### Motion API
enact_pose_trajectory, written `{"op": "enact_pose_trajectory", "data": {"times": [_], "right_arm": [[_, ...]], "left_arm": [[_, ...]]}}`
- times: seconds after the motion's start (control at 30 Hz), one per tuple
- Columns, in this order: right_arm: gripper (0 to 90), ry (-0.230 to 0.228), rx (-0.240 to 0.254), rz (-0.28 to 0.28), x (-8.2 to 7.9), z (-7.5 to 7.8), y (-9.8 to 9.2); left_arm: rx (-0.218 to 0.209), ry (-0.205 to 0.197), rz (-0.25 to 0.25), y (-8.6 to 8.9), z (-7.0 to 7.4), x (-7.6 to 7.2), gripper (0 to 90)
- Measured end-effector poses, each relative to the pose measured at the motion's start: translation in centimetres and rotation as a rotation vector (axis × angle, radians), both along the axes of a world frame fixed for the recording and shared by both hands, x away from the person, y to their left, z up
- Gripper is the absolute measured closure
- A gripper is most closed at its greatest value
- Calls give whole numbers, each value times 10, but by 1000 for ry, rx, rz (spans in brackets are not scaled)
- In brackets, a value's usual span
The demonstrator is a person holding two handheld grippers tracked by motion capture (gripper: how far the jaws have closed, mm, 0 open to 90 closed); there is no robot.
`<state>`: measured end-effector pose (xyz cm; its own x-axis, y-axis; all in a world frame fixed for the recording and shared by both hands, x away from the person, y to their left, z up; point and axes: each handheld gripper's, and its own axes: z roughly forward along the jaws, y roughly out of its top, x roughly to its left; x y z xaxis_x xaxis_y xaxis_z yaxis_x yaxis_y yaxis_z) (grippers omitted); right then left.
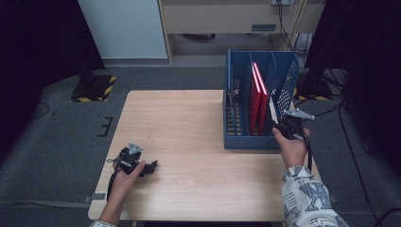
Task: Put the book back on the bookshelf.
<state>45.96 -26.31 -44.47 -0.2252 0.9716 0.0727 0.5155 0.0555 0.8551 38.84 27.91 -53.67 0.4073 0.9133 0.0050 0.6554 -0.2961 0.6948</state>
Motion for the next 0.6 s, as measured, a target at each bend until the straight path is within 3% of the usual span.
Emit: {"op": "enact_pose_trajectory", "data": {"times": [0.23, 0.6], "right_arm": [[640, -4, 5, 1, -4, -2, -1], [694, -27, -54, -21, -3, -2, 1]], "left_arm": [[0, 0, -1, 0, 0, 0, 0], [1, 0, -1, 0, 0, 0, 0]]}}
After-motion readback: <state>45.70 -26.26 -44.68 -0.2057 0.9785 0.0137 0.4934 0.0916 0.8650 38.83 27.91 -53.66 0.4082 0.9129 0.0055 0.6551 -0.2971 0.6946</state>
